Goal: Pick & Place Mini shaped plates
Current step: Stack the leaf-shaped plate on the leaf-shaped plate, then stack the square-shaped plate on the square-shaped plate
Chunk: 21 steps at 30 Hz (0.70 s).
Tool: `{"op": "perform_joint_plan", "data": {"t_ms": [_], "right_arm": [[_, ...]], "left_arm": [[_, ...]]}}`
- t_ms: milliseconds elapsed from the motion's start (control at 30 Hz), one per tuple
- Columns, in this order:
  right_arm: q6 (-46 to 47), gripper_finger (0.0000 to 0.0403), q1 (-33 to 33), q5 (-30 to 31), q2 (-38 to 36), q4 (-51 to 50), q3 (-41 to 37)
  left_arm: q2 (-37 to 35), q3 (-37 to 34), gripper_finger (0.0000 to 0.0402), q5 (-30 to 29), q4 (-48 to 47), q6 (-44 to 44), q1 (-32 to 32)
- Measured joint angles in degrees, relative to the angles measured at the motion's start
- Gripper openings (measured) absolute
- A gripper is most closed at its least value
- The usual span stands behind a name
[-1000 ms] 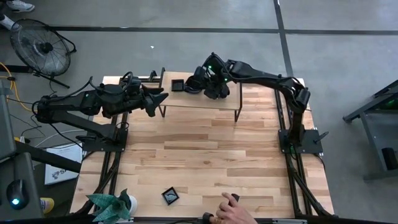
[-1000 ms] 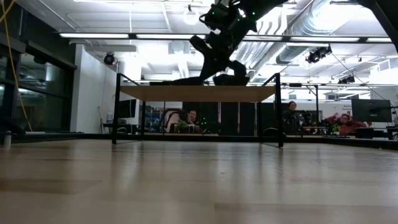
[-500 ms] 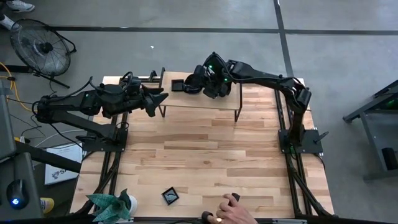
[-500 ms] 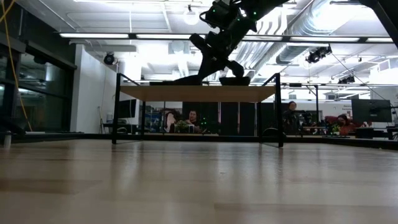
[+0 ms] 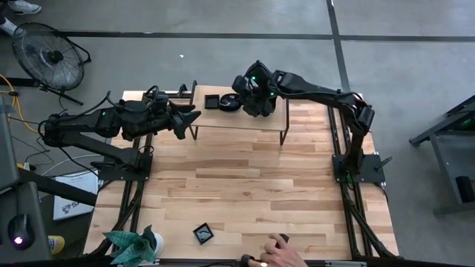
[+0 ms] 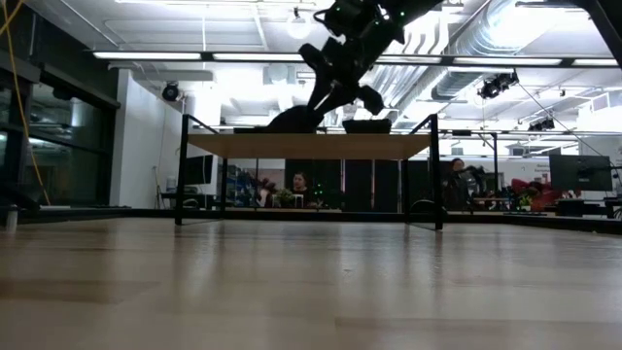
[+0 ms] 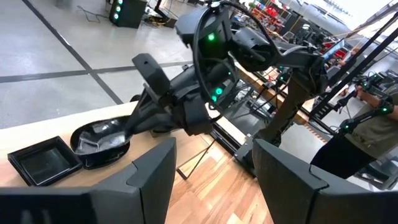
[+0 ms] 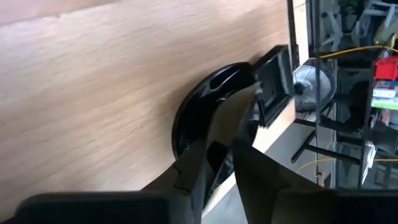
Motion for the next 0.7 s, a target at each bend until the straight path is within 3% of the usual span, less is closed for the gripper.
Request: {"op": "perform_joint_plan", "data": {"t_ms": [267,433,700], "right_arm": [[4.8,0.0111,0.3,1.2,-2.4,-0.5,0.0],[12.3,0.0121,2.2,7.7,-3.9,-0.6,0.0],[46.0,0.0101,7.0,20.4,-7.8,-2.2,0.0]], "left_arm": [[0.0,0.0,0.0209,0.0,0.0,0.0,0.0],[0.0,0.0,0.0209,0.1,0.0,0.0,0.0],[0.0,0.0,0.0209,0.2,0.1,0.0,0.0]]}}
